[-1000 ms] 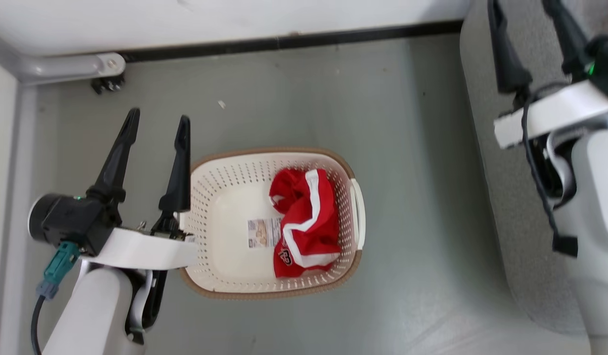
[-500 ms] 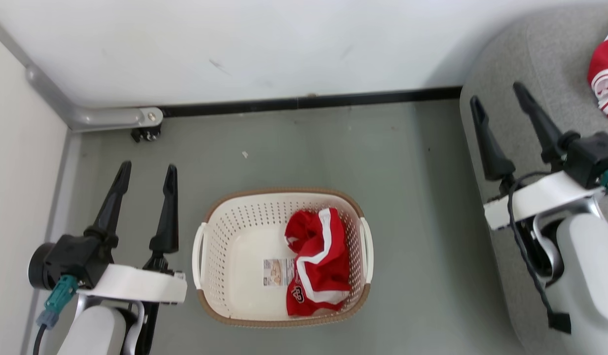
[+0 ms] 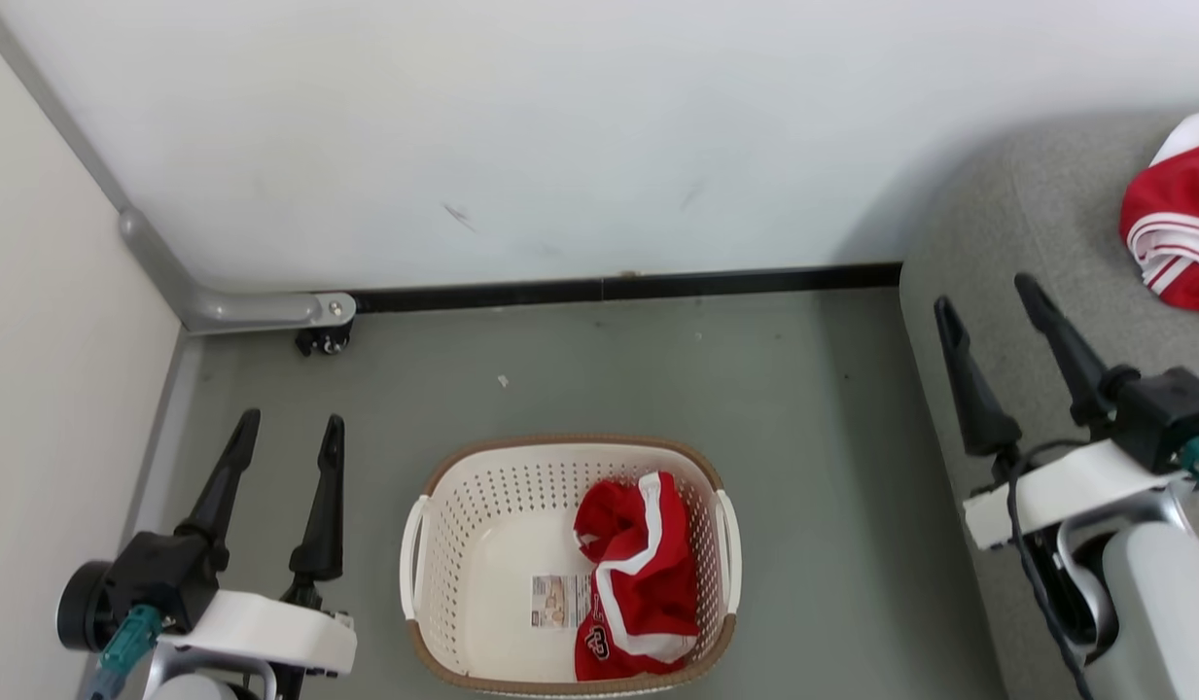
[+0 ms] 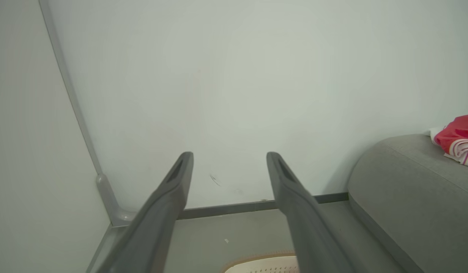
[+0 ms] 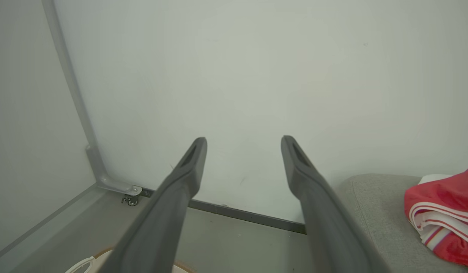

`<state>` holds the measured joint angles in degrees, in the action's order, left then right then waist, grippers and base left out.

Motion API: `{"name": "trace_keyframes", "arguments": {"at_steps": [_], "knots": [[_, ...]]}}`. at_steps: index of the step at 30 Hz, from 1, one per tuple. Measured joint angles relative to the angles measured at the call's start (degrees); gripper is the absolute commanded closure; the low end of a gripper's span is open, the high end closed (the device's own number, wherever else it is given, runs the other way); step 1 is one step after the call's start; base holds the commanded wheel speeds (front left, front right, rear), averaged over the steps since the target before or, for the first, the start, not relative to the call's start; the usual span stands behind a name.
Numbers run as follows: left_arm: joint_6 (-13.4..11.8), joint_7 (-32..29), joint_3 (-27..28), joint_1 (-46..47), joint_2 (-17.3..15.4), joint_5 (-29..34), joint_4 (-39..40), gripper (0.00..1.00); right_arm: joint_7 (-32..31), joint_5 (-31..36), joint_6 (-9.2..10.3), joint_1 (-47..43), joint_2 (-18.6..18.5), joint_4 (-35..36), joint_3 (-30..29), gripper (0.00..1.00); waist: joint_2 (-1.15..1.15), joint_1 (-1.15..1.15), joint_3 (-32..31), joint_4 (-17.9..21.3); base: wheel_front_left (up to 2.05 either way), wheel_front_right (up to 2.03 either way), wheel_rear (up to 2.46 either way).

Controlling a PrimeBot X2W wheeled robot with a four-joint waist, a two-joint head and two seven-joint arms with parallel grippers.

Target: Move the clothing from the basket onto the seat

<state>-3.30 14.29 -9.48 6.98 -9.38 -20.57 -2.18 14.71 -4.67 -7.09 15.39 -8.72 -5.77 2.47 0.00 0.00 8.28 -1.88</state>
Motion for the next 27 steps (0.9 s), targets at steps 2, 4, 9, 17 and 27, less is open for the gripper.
{"name": "trace_keyframes", "arguments": {"at_steps": [2, 4, 9, 17, 27], "knots": [[0.0, 0.0, 0.0, -0.8, 0.0, 0.0, -0.2, 0.0, 0.0, 0.1, 0.0, -1.2, 0.2, 0.2, 0.0, 0.0, 0.0, 0.0, -0.8, -0.1, 0.0, 0.0, 0.0], [0.2, 0.0, 0.1, -1.5, 0.1, 0.0, -0.5, 0.0, 0.0, 0.2, 0.0, -2.3, 0.3, 0.5, 0.0, 0.0, 0.0, 0.0, -1.6, -0.2, 0.0, 0.0, 0.0], [0.5, 0.0, 0.2, -3.1, 0.1, 0.0, -1.0, 0.0, 0.0, 0.2, 0.0, -4.8, 0.6, 1.3, -0.1, 0.0, 0.0, 0.0, -3.5, -0.4, 0.0, 0.0, 0.0], [0.8, 0.0, 0.4, -4.4, -0.1, 0.0, -1.0, 0.0, 0.0, 0.2, 0.0, -6.9, 1.2, 1.8, 0.1, 0.0, 0.0, 0.0, -4.9, -0.3, 0.0, 0.0, 0.0], [1.3, 0.0, 0.4, -4.4, 0.0, 0.0, -0.6, 0.0, 0.0, 0.3, 0.0, -7.8, 1.3, 2.6, -0.1, 0.0, 0.0, 0.0, -5.4, -0.3, 0.0, 0.0, 0.0]]}}
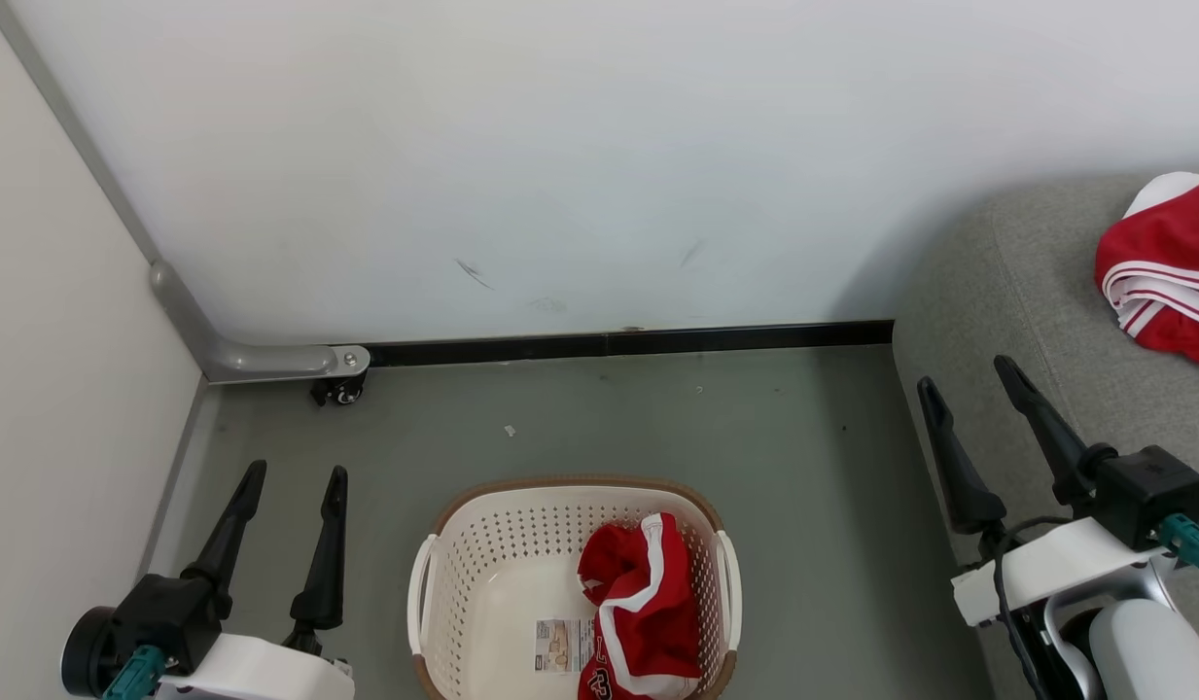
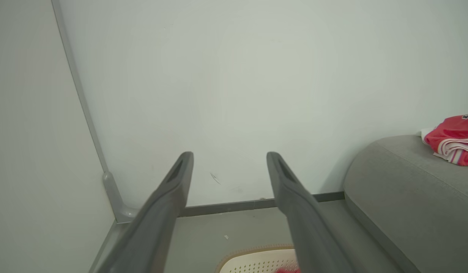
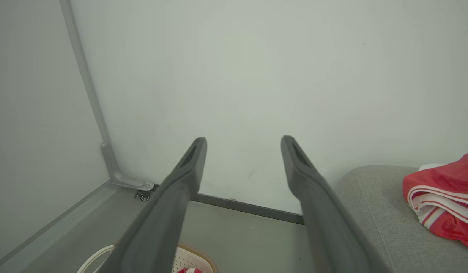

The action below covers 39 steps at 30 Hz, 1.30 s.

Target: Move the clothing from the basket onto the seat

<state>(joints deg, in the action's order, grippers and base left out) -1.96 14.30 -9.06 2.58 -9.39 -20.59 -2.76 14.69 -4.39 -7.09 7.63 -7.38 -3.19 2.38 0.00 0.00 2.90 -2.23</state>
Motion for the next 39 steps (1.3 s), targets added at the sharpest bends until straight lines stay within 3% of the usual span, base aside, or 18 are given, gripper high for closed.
{"name": "trace_keyframes", "arguments": {"at_steps": [11, 17, 39], "knots": [[0.2, 0.0, 0.0, -0.8, 0.0, 0.0, 0.2, 0.0, 0.0, 0.0, 0.0, -0.6, 0.3, 0.8, 0.0, 0.0, 0.0, 0.0, 0.3, 0.3, 0.0, 0.0, 0.0], [1.6, 0.0, -0.7, -0.8, 1.7, -1.7, 0.2, 0.0, 0.0, -0.1, 0.0, -0.6, 0.7, 1.3, -0.8, 0.0, 0.0, 0.0, 0.8, 0.6, 0.0, 0.0, 0.0], [5.2, -5.3, -7.1, 2.2, 2.1, -1.5, -3.9, 0.0, 0.0, -0.7, 0.0, -0.1, 1.7, 6.7, -3.6, 0.0, 0.0, 0.0, 6.0, 3.4, 0.0, 0.0, 0.0]]}}
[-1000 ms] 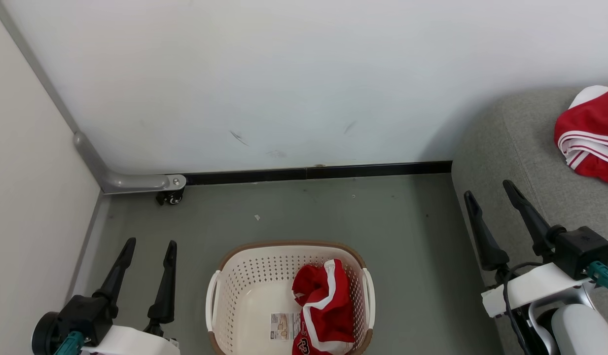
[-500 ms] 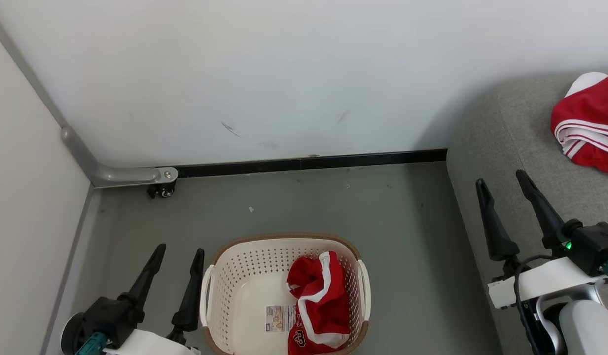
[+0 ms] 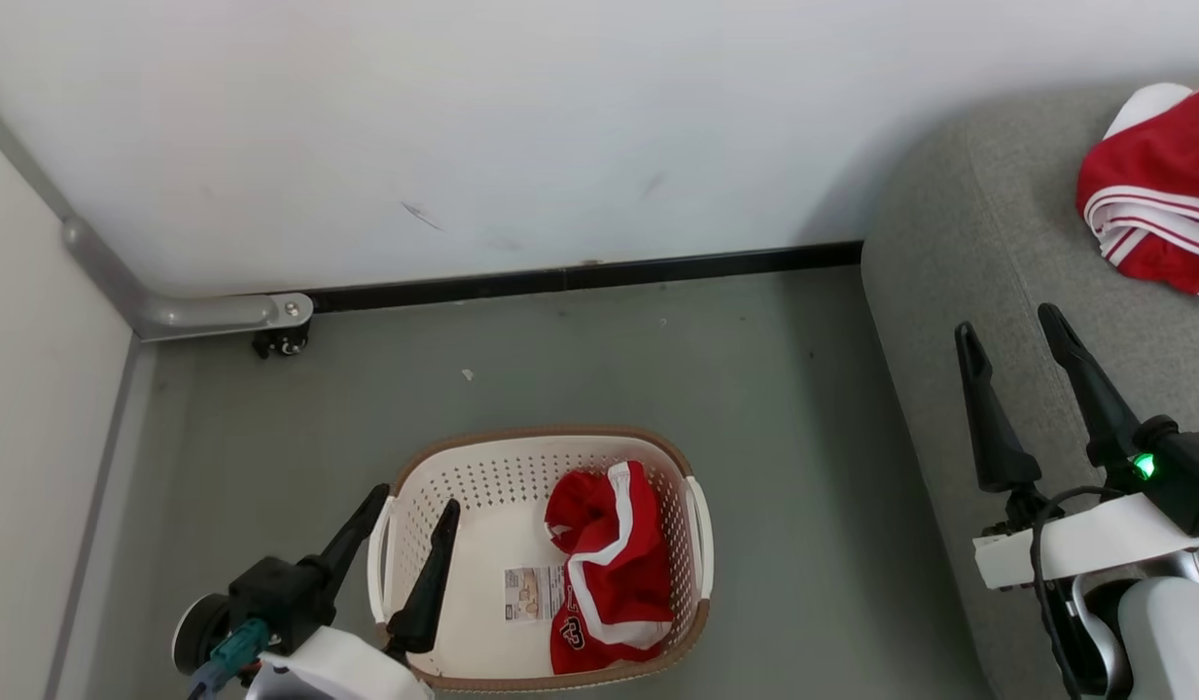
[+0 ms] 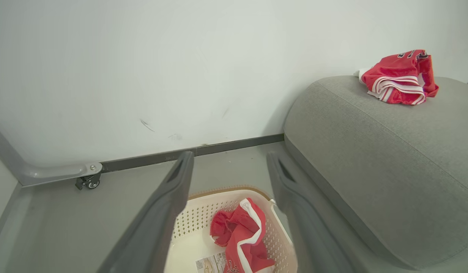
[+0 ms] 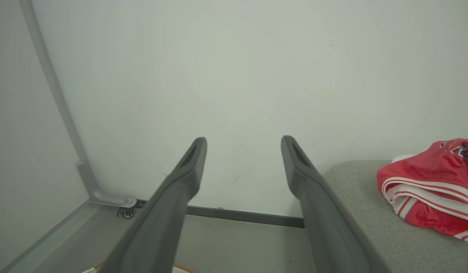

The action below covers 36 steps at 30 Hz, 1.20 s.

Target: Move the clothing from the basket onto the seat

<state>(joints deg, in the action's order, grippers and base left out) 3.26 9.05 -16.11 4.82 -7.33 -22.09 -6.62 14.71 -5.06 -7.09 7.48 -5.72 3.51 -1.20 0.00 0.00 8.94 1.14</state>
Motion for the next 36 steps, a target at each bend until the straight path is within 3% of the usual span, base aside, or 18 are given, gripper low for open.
{"name": "trace_keyframes", "arguments": {"at_steps": [36], "knots": [[3.1, -11.1, -8.5, 19.0, 1.7, 0.0, -15.7, 0.0, 0.0, -1.0, 0.0, 16.5, -0.9, 5.4, 4.7, 0.0, 0.0, 0.0, 20.3, 5.4, 0.0, 0.0, 0.0]]}}
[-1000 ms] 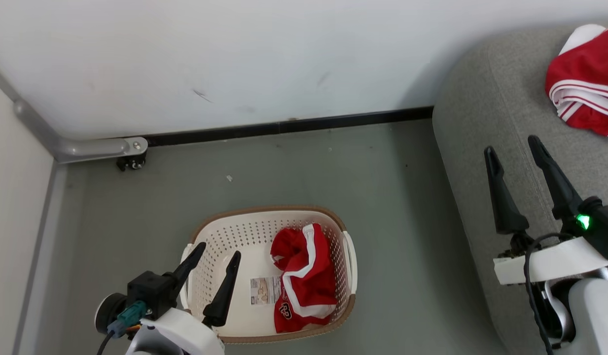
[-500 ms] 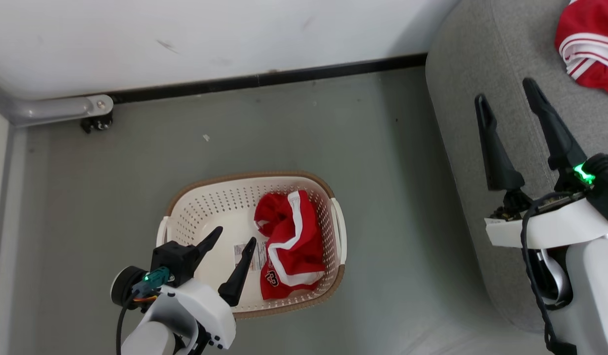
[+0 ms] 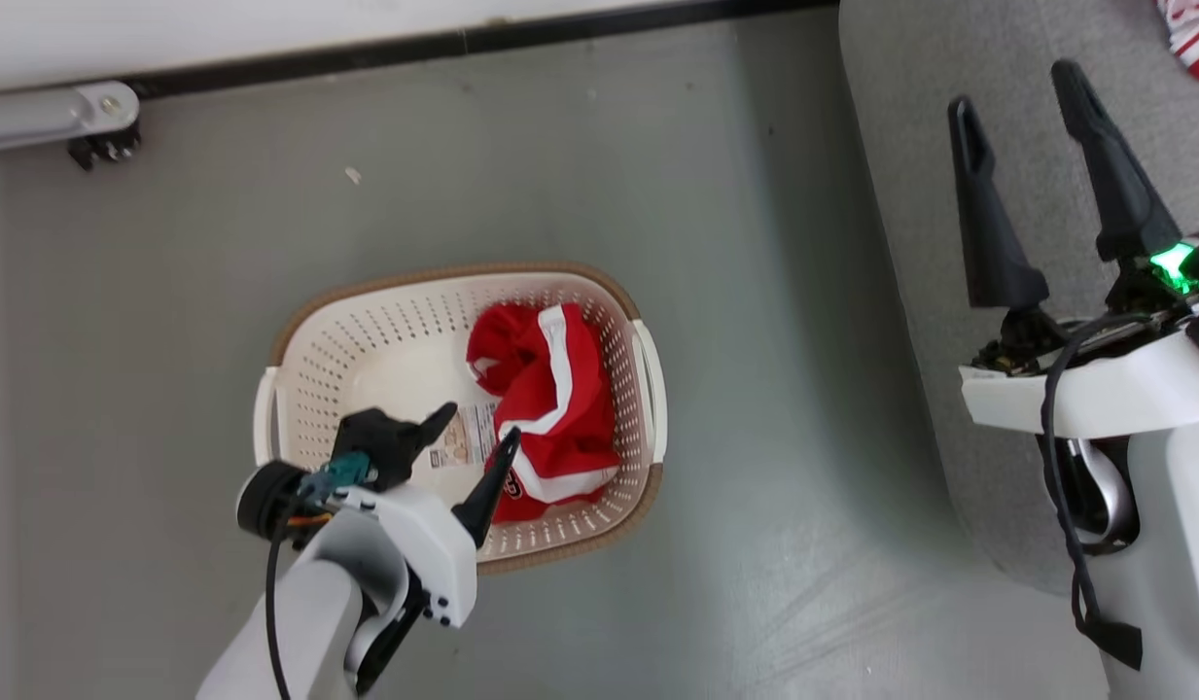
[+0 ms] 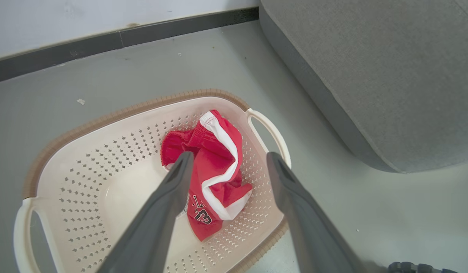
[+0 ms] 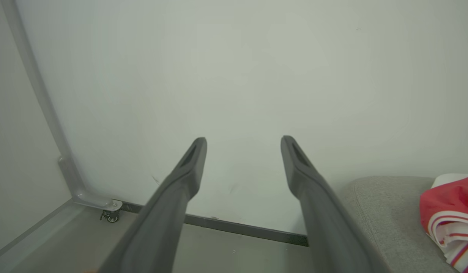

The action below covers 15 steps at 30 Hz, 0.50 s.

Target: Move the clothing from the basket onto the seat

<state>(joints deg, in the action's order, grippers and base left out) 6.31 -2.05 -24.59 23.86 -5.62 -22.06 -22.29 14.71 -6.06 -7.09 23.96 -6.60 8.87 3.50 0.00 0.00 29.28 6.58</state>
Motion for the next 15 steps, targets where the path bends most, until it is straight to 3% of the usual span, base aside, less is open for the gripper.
{"name": "trace_keyframes", "arguments": {"at_steps": [15], "knots": [[0.5, -2.0, -4.2, 9.5, 0.2, 1.6, -7.0, 0.0, 0.0, -0.1, 0.0, 7.5, 0.5, 2.2, 0.9, 0.0, 0.0, 0.0, 8.8, 2.0, 0.0, 0.0, 0.0]]}}
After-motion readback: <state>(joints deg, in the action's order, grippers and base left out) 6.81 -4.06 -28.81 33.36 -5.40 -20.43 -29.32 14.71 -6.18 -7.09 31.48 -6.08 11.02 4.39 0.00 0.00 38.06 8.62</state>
